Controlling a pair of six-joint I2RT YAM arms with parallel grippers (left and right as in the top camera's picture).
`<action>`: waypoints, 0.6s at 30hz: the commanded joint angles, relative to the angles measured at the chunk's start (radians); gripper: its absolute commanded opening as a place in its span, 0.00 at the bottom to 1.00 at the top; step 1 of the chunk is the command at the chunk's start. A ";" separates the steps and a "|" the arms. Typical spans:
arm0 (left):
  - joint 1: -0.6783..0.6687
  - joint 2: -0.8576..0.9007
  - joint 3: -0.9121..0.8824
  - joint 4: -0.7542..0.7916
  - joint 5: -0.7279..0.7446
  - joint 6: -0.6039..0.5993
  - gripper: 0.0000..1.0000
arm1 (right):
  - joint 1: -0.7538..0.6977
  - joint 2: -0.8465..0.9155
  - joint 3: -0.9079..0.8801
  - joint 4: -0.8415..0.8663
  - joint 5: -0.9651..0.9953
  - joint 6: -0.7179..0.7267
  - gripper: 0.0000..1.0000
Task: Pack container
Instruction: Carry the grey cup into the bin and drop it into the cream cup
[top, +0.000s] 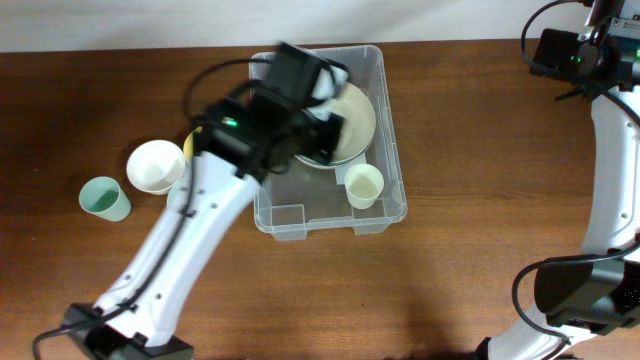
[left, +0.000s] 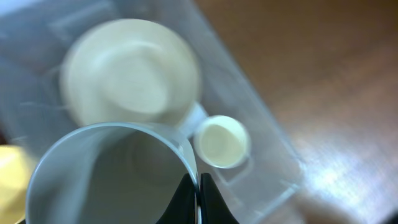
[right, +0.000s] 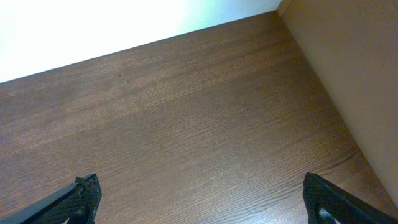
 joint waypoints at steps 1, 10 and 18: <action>-0.097 0.037 0.003 -0.001 0.010 0.005 0.01 | 0.001 0.003 0.000 0.003 -0.002 0.011 0.99; -0.238 0.158 0.003 0.031 0.010 0.005 0.01 | 0.001 0.003 0.000 0.003 -0.002 0.011 0.99; -0.240 0.224 0.003 0.037 0.010 0.005 0.01 | 0.001 0.003 0.000 0.003 -0.002 0.011 0.99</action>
